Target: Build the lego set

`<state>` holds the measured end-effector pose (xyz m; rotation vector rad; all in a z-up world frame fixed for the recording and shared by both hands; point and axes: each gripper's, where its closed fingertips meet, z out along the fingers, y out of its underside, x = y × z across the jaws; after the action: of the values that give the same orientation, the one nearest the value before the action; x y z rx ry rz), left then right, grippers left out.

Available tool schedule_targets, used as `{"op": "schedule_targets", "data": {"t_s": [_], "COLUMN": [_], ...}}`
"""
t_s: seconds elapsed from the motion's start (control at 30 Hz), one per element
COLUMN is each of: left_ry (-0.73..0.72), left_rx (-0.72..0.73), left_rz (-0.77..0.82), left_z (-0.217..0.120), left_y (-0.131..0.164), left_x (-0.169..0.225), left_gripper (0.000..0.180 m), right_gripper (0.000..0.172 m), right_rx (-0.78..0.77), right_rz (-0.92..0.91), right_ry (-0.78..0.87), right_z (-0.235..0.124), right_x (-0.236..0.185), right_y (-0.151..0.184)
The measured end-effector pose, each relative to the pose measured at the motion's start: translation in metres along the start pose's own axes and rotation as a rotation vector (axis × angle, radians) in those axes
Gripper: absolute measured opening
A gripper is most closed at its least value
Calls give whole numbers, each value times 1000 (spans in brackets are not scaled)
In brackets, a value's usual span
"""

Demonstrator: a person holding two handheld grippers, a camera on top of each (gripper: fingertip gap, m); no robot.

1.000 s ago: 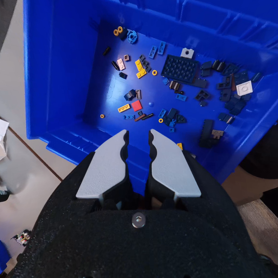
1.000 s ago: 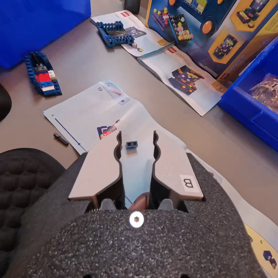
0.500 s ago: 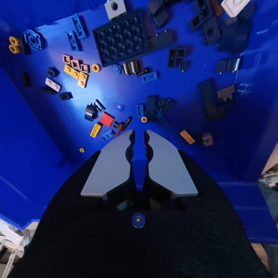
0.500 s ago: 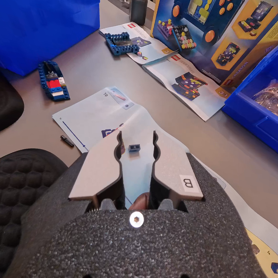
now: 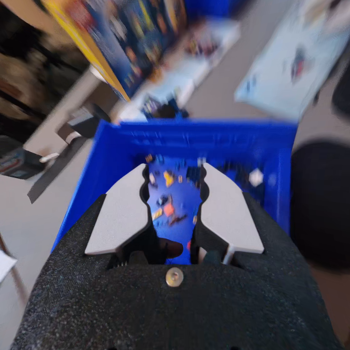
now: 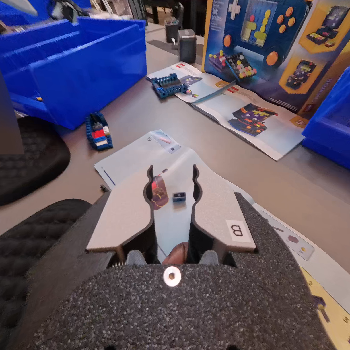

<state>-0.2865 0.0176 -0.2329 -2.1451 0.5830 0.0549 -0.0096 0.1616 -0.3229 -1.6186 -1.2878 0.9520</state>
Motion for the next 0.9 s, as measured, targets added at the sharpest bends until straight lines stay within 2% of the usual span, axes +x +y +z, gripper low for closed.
{"op": "schedule_targets", "data": {"t_s": [0.07,0.1,0.17,0.23,0.3,0.33,0.43,0.47,0.6,0.73,0.9], "left_ry": [-121,-188,-366,-653,-916,-957,-965,-992,-1028,-1022,-1033], "left_rx": [399,631,1136,1625,1956,1997,1810,1791,1897,1901,1856], "left_rz": [-231,-337,-484,-602,-626,-571,-479,-476,-455,-512,-476], "left_z": [-27,-52,-120,-199,-254,-269,-272,-273,-286,-282,-275], "left_y": [-47,-66,-75,-34,18,24,15,17,31,45,40], "left_x": [-7,-11,-16,-14,7,17,21,22,30,21,18], "left_gripper": [57,63,64,55,46,46,47,47,44,44,43], "right_gripper": [40,40,40,40,40,40,40,40,40,40,41], "right_rx": [56,86,122,142,175,189,225,232,273,344,369], "right_rz": [8,9,25,58,77,74,53,55,51,56,81], "right_ry": [-27,-34,-39,-53,-74,-74,-60,-59,-100,-165,-266], "right_z": [-2,-3,-3,-2,-2,-2,-1,-1,-4,-12,-13], "right_x": [-3,-3,0,1,0,0,2,3,-1,-6,-14], "right_y": [-8,-11,-14,-15,-18,-19,-22,-23,-27,-34,-37]}}
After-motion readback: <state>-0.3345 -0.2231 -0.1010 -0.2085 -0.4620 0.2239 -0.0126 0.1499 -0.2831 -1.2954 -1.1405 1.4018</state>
